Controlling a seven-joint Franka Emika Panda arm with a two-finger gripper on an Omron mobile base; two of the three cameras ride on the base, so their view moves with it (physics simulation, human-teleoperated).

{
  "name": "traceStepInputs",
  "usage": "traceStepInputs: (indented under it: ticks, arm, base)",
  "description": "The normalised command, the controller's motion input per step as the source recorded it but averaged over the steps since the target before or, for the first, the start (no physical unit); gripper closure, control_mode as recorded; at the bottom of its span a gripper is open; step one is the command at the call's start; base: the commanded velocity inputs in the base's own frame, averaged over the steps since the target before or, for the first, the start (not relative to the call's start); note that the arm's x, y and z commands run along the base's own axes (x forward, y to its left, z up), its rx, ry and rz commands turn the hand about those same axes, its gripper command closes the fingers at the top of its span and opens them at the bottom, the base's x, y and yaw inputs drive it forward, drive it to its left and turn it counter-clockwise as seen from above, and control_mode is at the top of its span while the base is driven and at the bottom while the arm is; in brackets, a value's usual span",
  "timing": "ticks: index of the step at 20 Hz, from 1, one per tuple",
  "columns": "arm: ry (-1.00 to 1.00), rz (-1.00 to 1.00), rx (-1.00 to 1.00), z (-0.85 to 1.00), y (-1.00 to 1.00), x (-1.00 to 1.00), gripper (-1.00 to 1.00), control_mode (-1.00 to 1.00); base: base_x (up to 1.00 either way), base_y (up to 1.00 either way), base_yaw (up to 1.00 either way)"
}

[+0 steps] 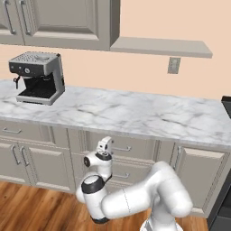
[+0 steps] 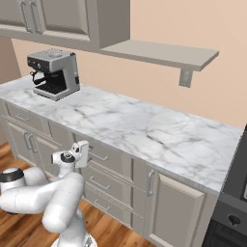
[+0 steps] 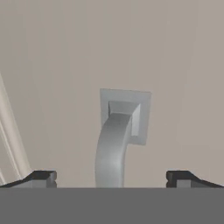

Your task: Take a straw from the drawer in front and place it inside the glass cup on the dining counter.

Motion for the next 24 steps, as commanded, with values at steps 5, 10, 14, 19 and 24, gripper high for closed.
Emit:
traceStepInputs:
  ticks: [5,10,14,19,24]
  arm:
    - [0.00,0.08,-0.03,-0.57,0.00,0.42,-1.00,-1.00]
    - [-0.09,0.08,-0.07,-0.37,0.03,0.17,1.00,-1.00]
    - [-0.27,0.05,-0.07,-0.02,0.09,-0.28,1.00,-1.00]
    - [-0.20,0.02,-0.04,0.02,0.22,-0.65,1.00,-1.00]
    - [-0.04,0.00,0.00,0.00,0.38,-0.96,1.00,-1.00]
  base:
    - [0.00,0.00,0.00]
    - [0.00,0.00,0.00]
    - [0.00,0.00,0.00]
    - [0.00,0.00,0.00]
    - [0.00,0.00,0.00]
